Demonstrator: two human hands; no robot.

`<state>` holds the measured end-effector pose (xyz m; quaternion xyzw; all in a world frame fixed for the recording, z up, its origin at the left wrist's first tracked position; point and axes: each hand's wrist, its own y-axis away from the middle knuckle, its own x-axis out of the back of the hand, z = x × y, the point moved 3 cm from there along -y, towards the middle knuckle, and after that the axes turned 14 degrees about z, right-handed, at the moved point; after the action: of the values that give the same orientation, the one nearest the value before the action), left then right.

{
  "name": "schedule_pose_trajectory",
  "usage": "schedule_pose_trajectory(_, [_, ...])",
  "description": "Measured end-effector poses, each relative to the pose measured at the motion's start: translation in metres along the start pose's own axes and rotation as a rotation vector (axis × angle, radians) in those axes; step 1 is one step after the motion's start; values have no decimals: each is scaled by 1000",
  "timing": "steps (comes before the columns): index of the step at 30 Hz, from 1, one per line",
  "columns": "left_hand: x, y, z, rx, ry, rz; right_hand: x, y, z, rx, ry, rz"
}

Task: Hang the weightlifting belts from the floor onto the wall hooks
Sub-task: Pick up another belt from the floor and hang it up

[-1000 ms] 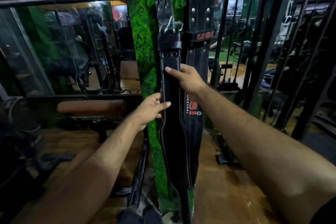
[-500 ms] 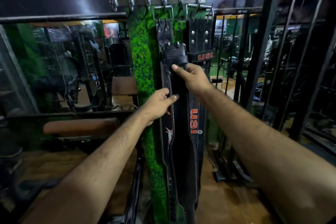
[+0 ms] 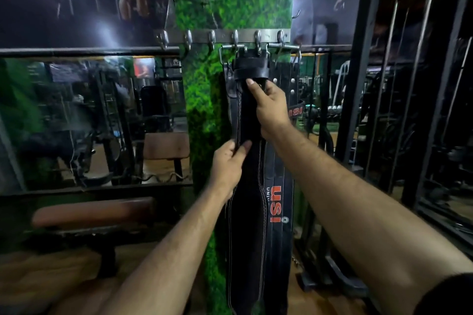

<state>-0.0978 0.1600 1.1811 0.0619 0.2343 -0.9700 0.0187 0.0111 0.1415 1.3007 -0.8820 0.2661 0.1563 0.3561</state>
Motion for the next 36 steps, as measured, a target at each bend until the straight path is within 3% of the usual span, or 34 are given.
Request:
schedule_pose_trajectory(7, [42,20,-56,89,-293,-160,-11,-14,4,0,-59,65])
schedule_pose_trajectory(12, [50,3,-26,101,-433,-318,-15,-13,14,-28,-46,66])
schedule_pose_trajectory(14, [39,-13,14,17,-355,-269,-18,-15,14,-31,-45,37])
schedule_pose_trajectory(17, [21,-33,72,-57,-42,-150,-26,-15,16,-46,-57,17])
schedule_pose_trajectory(21, [12,-30,50,-163,-12,-87,-27,-25,13,-26,-78,75])
schedule_pose_trajectory(24, [19,-11,0,-99,-134,-135,-18,-31,18,-2,-69,125])
schedule_pose_trajectory(27, [34,2,-33,73,-205,-190,-13,-27,26,26,-48,134])
schedule_pose_trajectory(30, [52,6,-63,143,-317,-317,-7,-21,29,20,7,156])
schedule_pose_trajectory(34, [77,11,-62,154,-592,-469,-4,-15,22,43,20,112])
schedule_pose_trajectory(36, [76,0,-40,180,-535,-473,-5,-18,15,35,26,59])
